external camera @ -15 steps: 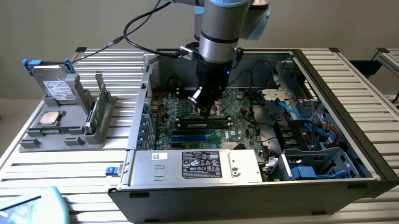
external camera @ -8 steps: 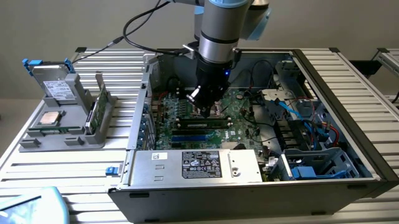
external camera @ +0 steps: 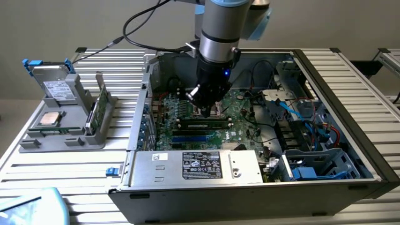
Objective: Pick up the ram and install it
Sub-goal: 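Press down the ram until it locks into place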
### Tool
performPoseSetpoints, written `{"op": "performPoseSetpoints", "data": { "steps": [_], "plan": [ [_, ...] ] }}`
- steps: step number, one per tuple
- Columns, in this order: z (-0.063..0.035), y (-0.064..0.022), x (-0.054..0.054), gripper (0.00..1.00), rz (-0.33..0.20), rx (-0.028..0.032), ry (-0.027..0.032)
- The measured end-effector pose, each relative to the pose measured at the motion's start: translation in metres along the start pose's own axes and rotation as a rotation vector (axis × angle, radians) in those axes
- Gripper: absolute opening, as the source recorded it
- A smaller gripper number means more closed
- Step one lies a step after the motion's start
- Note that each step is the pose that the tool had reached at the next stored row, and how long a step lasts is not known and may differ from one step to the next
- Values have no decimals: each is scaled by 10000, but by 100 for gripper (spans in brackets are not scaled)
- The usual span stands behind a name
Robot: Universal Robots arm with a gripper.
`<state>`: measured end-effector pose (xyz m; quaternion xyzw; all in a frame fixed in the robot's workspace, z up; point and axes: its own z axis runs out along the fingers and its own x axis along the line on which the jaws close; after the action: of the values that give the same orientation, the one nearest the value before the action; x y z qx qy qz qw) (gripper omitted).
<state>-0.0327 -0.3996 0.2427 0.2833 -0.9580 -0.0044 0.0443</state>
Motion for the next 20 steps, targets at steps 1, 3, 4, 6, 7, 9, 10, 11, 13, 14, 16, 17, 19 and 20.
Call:
{"op": "performPoseSetpoints", "data": {
  "steps": [1, 3, 4, 6, 7, 9, 10, 11, 13, 14, 16, 17, 19, 20],
  "plan": [
    [-9, -3, 3, 10, 49, -3, 0],
    [-26, -10, 9, 10, 127, -11, -5],
    [-34, -15, 13, 10, 165, -15, -7],
    [-51, -23, 20, 10, 232, -19, -7],
    [-58, -28, 24, 10, 267, -22, -8],
    [-61, -33, 28, 10, 336, -27, -11],
    [-61, -35, 30, 10, 376, -29, -14],
    [-60, -38, 30, 10, 414, -28, -22],
    [-61, -40, 31, 10, 505, -21, -46],
    [-60, -40, 32, 10, 566, -13, -71],
    [-60, -41, 32, 10, 711, 6, -126],
    [-60, -41, 32, 10, 790, 16, -155],
    [-60, -41, 32, 10, 944, 34, -203],
    [-60, -41, 32, 10, 1033, 41, -226]
  ]
}}
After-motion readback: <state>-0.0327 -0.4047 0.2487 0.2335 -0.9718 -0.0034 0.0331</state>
